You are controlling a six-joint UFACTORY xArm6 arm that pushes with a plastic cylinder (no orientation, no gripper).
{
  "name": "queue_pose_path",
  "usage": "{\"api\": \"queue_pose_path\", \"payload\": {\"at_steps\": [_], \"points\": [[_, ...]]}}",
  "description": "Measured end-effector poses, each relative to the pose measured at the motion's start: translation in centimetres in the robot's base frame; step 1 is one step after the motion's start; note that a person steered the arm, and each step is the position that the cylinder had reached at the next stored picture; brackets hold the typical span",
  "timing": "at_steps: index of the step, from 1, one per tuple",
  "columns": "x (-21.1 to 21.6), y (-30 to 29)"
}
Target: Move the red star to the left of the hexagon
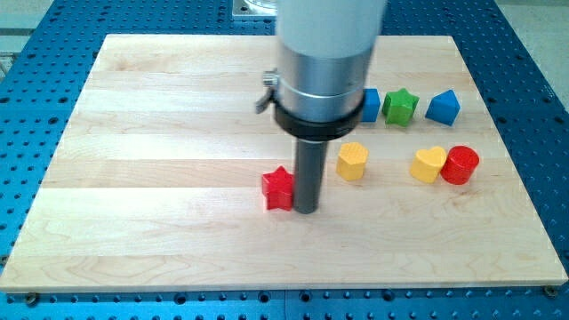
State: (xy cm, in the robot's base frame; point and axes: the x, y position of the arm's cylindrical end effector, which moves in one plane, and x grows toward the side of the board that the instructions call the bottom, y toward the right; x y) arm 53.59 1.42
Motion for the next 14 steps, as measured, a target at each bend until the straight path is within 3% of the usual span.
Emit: {"api": "queue_pose_path", "payload": {"at_steps": [1,3,5,6,7,10,11,14], "points": [[3.9,-1.8],[-1.6,-2.9],[-4.2,-4.7],[-4.4,-11.0],[-6.8,-11.6],[-7.9,-2.5],[-12.1,-5.4],[-19.4,-4.1]]}}
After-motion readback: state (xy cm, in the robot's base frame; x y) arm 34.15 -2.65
